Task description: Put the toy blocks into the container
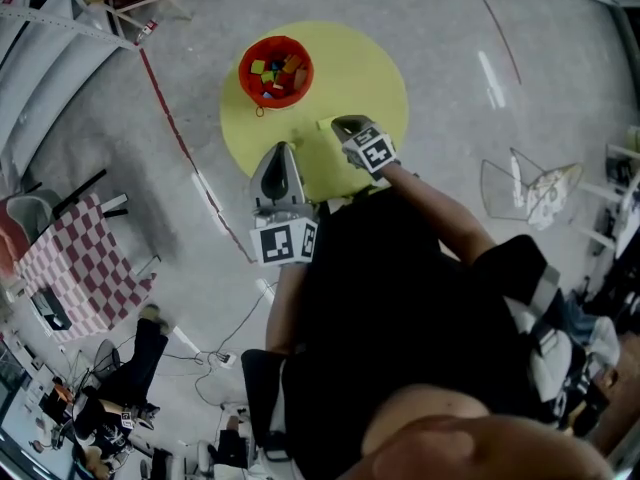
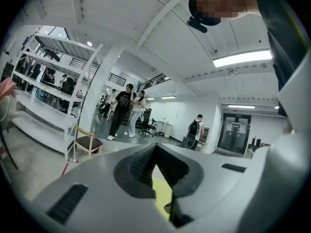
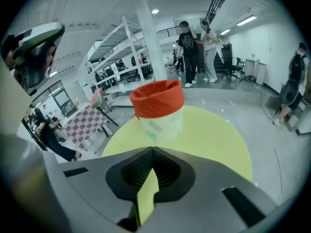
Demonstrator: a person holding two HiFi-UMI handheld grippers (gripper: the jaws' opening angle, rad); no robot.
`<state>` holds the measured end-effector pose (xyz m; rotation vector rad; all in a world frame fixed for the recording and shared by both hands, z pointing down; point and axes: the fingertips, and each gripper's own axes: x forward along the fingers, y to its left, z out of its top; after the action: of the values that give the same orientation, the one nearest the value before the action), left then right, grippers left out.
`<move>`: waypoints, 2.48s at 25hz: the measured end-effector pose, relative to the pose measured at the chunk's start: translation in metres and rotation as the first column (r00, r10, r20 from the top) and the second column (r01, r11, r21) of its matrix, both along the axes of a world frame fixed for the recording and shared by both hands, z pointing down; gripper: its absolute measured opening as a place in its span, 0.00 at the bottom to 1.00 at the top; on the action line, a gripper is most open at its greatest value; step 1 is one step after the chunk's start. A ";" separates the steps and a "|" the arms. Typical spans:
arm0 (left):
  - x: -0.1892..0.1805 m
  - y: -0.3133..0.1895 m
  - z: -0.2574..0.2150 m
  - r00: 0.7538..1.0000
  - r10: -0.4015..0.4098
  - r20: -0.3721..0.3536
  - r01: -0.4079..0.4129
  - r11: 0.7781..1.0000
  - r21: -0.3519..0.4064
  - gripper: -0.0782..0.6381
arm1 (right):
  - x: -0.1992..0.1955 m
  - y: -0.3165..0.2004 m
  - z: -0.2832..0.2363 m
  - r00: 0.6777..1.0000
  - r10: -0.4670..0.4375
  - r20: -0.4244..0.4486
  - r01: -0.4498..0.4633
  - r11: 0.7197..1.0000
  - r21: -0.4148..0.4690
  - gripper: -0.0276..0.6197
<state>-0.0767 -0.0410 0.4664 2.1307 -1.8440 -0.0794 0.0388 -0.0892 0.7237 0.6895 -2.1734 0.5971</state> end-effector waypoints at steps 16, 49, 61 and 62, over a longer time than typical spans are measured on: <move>0.001 -0.002 0.008 1.000 0.010 -0.008 -0.010 1.000 -0.022 0.09 | 0.005 0.014 0.112 0.837 -0.445 -0.317 0.433 0.894 -0.112 0.31; -0.007 -0.002 0.008 1.000 -0.001 -0.009 0.001 1.000 -0.025 0.09 | 0.006 0.017 0.085 0.851 -0.455 -0.262 0.433 0.890 -0.141 0.27; -0.020 0.004 0.000 0.999 -0.039 -0.005 0.039 0.999 -0.004 0.09 | -0.068 -0.027 -0.064 0.938 -0.347 0.021 0.339 0.927 0.162 0.27; -0.021 0.004 0.001 0.999 -0.040 -0.002 0.040 0.999 -0.005 0.09 | -0.075 -0.037 -0.073 0.942 -0.333 0.036 0.321 0.929 0.186 0.27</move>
<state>-0.0975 -0.0367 0.4678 2.0898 -1.8840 -0.0859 -0.0366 -0.1258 0.6509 0.3856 -2.3562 0.2561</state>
